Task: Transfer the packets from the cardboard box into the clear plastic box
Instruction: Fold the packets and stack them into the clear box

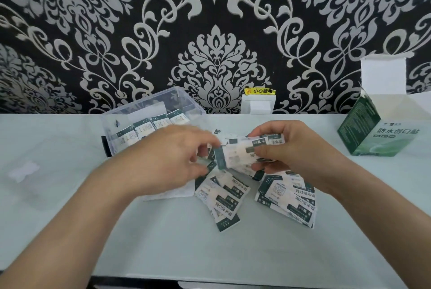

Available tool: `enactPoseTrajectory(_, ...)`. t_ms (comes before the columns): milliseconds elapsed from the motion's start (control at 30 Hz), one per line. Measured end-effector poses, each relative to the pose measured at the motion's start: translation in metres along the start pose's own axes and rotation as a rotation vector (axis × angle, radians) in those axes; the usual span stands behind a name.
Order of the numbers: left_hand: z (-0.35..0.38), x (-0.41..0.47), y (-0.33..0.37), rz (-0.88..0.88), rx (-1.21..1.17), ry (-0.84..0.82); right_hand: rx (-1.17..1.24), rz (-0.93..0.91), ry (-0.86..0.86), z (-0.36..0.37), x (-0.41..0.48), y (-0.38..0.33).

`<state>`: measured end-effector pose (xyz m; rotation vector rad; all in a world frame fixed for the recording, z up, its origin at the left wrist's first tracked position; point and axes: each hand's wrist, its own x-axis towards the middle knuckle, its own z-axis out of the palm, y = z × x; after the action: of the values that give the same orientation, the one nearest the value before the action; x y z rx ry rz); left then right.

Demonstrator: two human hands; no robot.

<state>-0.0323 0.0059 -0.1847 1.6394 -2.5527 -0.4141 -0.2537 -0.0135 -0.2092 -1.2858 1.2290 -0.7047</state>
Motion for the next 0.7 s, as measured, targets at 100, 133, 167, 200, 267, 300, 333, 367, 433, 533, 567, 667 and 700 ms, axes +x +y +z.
enactPoseTrajectory(100, 0.016, -0.015, -0.009, -0.079, 0.264, -0.210, -0.090, 0.024, 0.016, 0.012, -0.001, 0.003)
enactPoseTrajectory(133, 0.023, -0.016, -0.012, -0.095, 0.288, -0.231, -0.115, 0.027, 0.021, 0.015, -0.001, 0.004)
enactPoseTrajectory(167, 0.027, -0.016, -0.014, -0.108, 0.296, -0.234, -0.133, 0.028, 0.029, 0.018, -0.001, 0.005)
enactPoseTrajectory(200, 0.029, -0.016, -0.018, -0.119, 0.285, -0.229, -0.144, 0.026, 0.035, 0.022, -0.001, 0.006)
enactPoseTrajectory(267, 0.031, -0.016, -0.026, -0.144, 0.206, -0.225, -0.158, 0.031, 0.054, 0.029, -0.001, 0.009)
enactPoseTrajectory(300, 0.031, -0.016, -0.028, -0.150, 0.166, -0.225, -0.168, 0.030, 0.069, 0.032, -0.001, 0.010)
enactPoseTrajectory(333, 0.031, -0.016, -0.029, -0.146, 0.144, -0.228, -0.178, 0.029, 0.085, 0.034, -0.001, 0.012)
enactPoseTrajectory(367, 0.030, -0.016, -0.030, -0.135, 0.129, -0.228, -0.183, 0.023, 0.101, 0.036, -0.001, 0.013)
enactPoseTrajectory(433, 0.026, -0.015, -0.028, -0.100, 0.084, -0.163, -0.175, 0.014, 0.126, 0.038, 0.000, 0.015)
enactPoseTrajectory(533, 0.018, -0.014, -0.022, 0.016, -0.106, 0.220, 0.027, 0.064, 0.082, 0.039, 0.000, 0.016)
enactPoseTrajectory(567, 0.017, -0.014, -0.018, 0.071, -0.131, 0.388, 0.165, 0.095, 0.047, 0.041, 0.000, 0.016)
enactPoseTrajectory(667, 0.028, -0.009, 0.005, 0.188, -0.030, 0.585, 0.537, 0.164, -0.059, 0.041, -0.002, 0.015)
enactPoseTrajectory(700, 0.035, -0.007, 0.010, 0.201, -0.001, 0.549, 0.579, 0.157, -0.094, 0.041, -0.003, 0.013)
